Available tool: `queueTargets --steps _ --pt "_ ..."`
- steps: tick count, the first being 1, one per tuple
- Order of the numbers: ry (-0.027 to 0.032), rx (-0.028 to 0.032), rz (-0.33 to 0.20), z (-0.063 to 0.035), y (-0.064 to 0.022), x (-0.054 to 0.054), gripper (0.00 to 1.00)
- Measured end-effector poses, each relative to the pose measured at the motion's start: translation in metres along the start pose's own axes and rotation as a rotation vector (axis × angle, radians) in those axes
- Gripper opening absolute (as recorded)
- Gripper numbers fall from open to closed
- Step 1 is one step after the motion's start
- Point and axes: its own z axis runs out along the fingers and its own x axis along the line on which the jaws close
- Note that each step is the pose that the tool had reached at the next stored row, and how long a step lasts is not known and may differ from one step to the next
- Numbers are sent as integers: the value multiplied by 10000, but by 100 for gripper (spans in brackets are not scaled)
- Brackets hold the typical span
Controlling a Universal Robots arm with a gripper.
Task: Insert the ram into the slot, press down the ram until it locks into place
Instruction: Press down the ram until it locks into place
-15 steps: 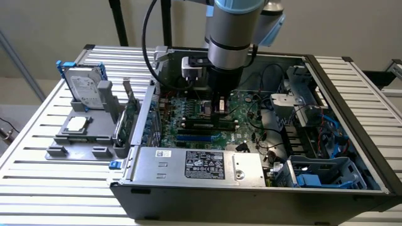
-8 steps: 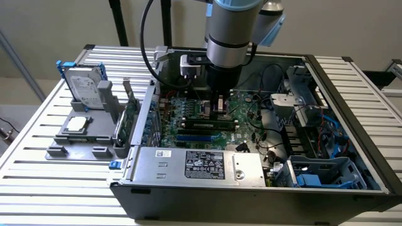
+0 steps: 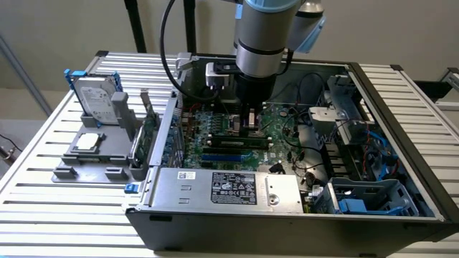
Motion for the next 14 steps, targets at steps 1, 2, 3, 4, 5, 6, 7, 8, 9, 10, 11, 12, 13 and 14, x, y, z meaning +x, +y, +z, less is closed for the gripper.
queueTargets --steps 1,2,3,4,5,6,7,8,9,10,11,12,13,14 --pt "-1 0 0 2 1 -1 11" --pt "-1 1 0 5 1 -4 11" --pt "-2 1 0 10 1 -6 11" --pt "-1 0 0 14 1 -10 11" --pt "-3 1 0 21 0 -13 11" --pt "-4 2 0 29 0 -16 11" --pt "-3 1 0 39 0 -20 11" --pt "-3 1 0 50 0 -23 11" --pt "-3 1 0 62 -1 -25 11" --pt "-3 1 0 75 -1 -28 11" --pt "-3 1 0 87 -1 -30 11" --pt "-2 1 0 99 -2 -33 11" --pt "-2 1 0 111 -2 -36 11" --pt "-2 1 0 123 -2 -38 11"
